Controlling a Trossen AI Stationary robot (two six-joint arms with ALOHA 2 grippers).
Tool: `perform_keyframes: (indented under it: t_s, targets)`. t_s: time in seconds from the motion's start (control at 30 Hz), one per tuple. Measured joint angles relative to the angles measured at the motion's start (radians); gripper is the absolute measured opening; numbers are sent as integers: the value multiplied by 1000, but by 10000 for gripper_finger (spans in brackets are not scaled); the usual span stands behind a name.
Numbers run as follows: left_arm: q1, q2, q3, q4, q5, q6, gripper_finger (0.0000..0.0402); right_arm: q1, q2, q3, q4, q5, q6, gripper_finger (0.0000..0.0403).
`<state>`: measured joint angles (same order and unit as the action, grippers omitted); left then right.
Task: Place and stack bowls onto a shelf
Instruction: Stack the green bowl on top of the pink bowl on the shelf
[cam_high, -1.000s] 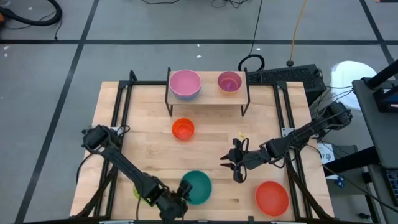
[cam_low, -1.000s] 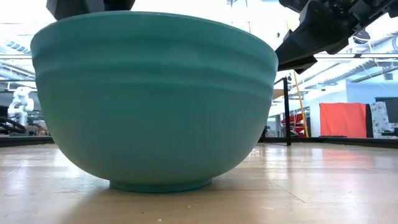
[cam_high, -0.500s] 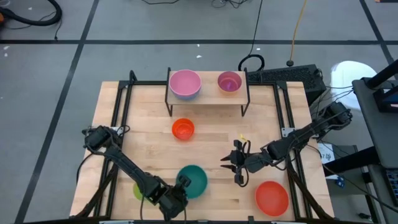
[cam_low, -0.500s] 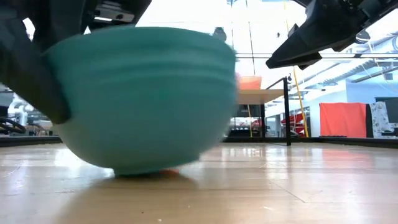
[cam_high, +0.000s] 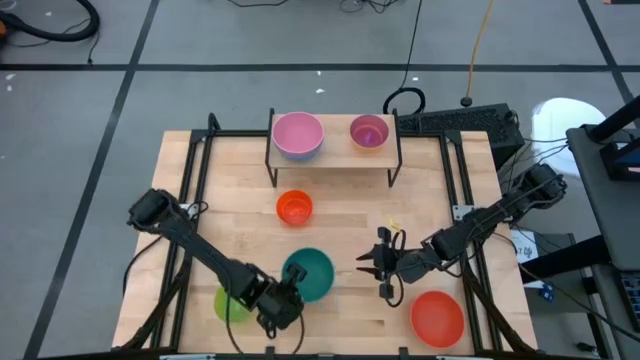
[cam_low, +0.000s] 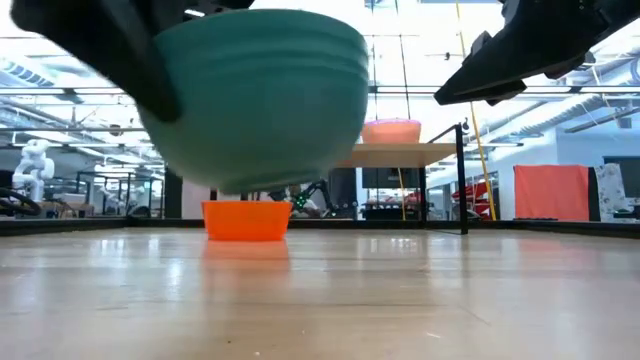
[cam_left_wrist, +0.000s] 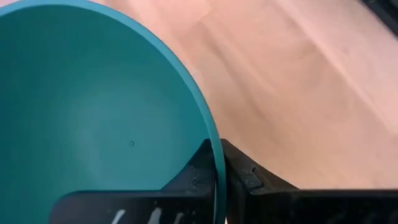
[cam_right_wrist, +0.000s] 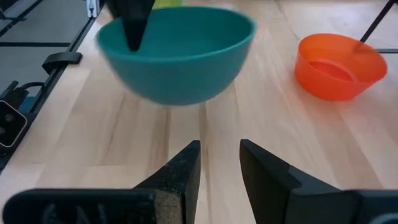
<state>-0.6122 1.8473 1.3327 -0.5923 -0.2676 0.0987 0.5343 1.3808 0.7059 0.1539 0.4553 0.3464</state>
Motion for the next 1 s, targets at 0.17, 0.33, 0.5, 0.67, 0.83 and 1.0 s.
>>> perform_keyframes:
  t_s: [0.17,0.33,0.5,0.67,0.83,1.0]
  targets:
    - [68,-80,0,-87,5,2,10,16,0,0,0,48,-7,107]
    - [153,-168,0,-152,5,28,6,19,0,0,1,49,-15,107]
    - [248,-255,0,-168,5,108,12,19,3,0,1,76,-19,107]
    - [352,-305,34,-226,3,158,6,19,3,0,3,76,-18,107]
    - [454,-307,142,-333,-23,221,11,19,3,0,8,90,-19,107]
    - [538,-307,235,-368,-22,274,5,19,3,0,7,123,-19,107]
